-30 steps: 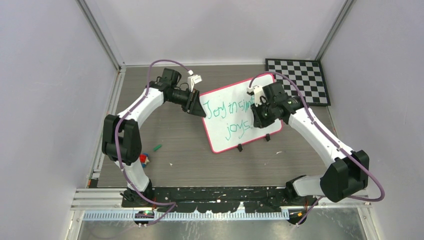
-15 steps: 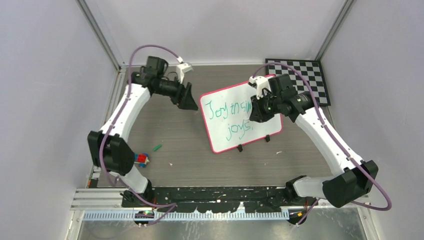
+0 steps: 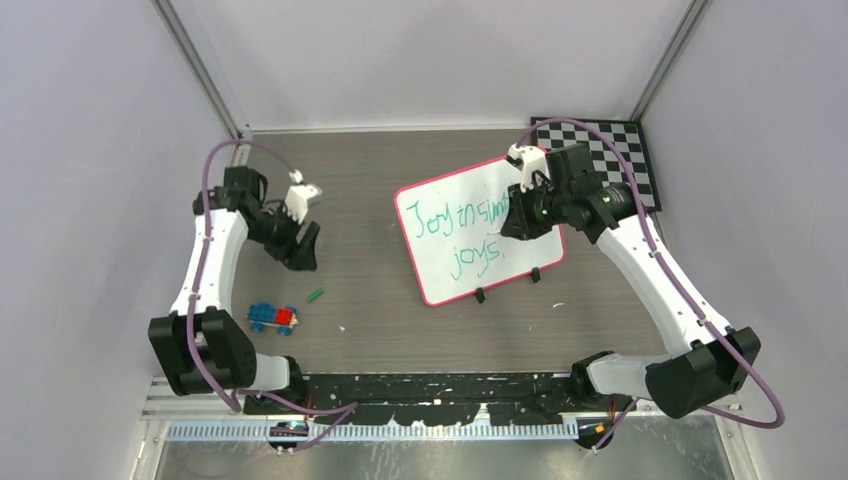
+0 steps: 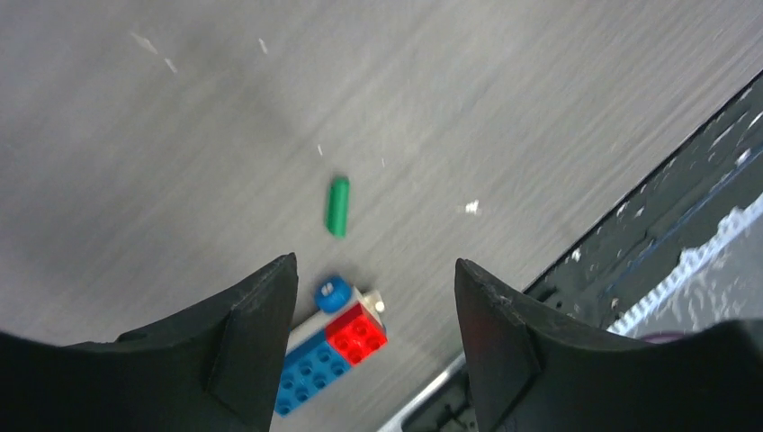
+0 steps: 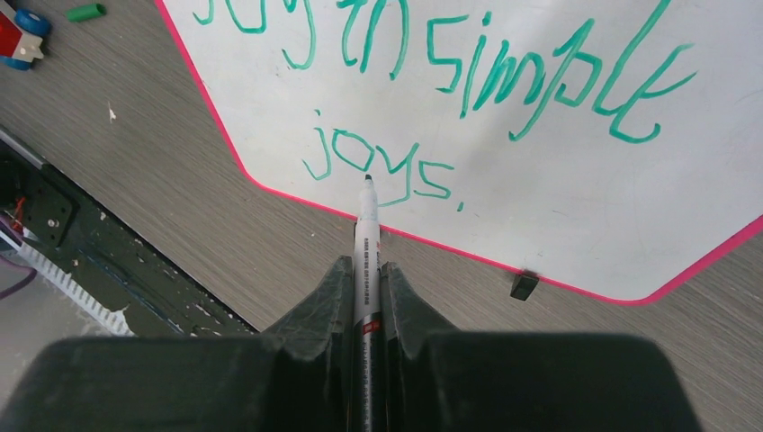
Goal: Write a sentence on the whiteboard
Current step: Close the whiteboard marker at the center of the board.
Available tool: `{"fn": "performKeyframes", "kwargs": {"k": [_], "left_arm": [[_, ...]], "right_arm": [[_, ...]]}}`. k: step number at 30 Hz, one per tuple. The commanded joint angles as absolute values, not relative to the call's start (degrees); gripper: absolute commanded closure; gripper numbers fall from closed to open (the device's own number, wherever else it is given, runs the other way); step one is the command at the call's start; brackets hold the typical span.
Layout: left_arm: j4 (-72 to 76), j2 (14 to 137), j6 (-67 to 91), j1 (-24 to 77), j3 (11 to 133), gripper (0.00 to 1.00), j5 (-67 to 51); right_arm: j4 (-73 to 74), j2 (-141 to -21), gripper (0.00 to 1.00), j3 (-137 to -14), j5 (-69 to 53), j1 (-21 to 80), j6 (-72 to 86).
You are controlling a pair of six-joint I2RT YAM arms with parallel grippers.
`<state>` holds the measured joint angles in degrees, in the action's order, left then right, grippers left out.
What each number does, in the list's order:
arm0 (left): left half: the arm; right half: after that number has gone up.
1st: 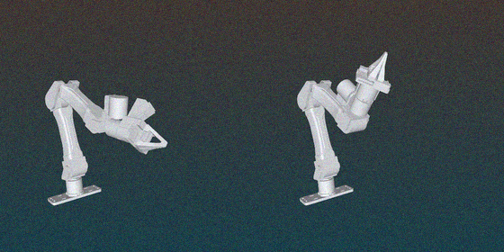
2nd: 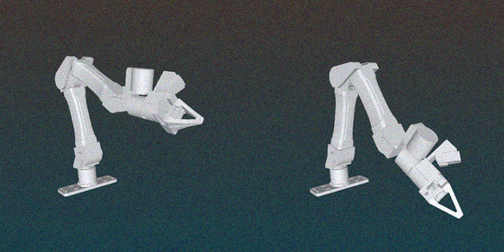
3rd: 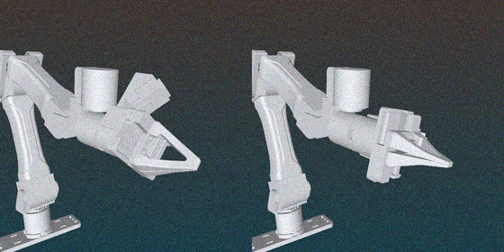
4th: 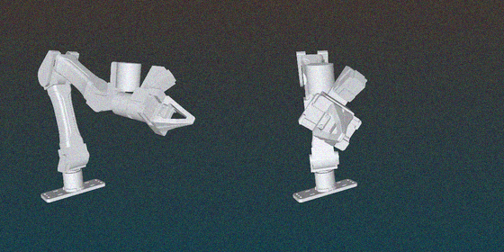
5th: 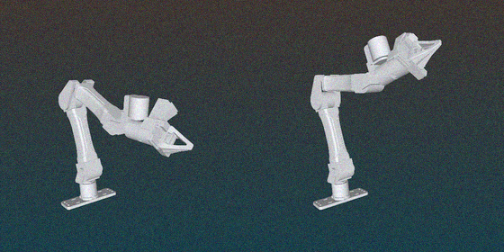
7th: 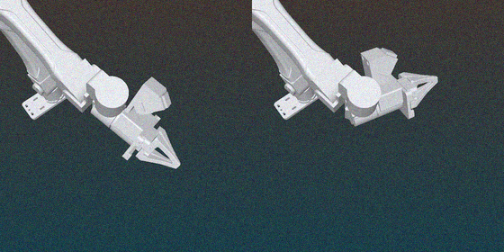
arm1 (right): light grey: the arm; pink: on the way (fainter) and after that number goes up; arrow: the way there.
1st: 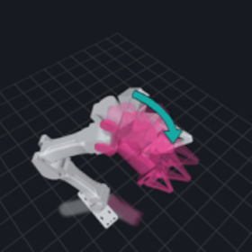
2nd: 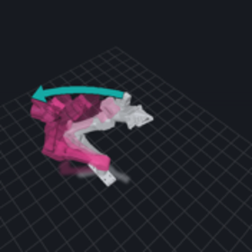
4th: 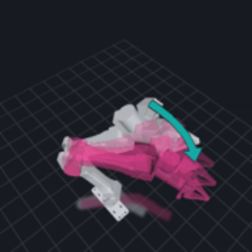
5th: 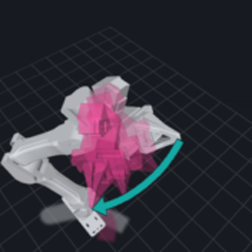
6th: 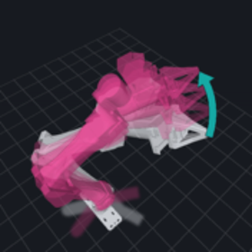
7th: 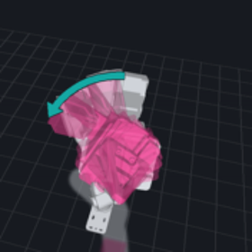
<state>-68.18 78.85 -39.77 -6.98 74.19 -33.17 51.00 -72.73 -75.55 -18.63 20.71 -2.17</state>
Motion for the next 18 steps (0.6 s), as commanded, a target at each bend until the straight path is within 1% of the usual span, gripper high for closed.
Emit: {"fn": "performKeyframes", "kwargs": {"k": [1,6,10,18], "left_arm": [[-65.62,74.39,-47.38,-7.51,64.03,0.35,-24.64],[-59.20,74.27,-48.89,-7.20,55.98,0.39,-20.37],[-54.44,75.45,-48.52,-6.30,52.81,0.42,-19.41],[-45.43,77.72,-48.08,-1.31,46.77,0.49,-17.46]], "right_arm": [[49.32,-71.91,1.00,-78.14,-20.47,20.26,-0.39],[49.33,-71.88,1.00,-78.16,-20.81,20.23,-0.14],[49.37,-72.09,1.00,-78.01,-21.01,20.27,-0.08],[49.40,-71.63,1.00,-77.65,-20.19,20.28,-0.26]]}}
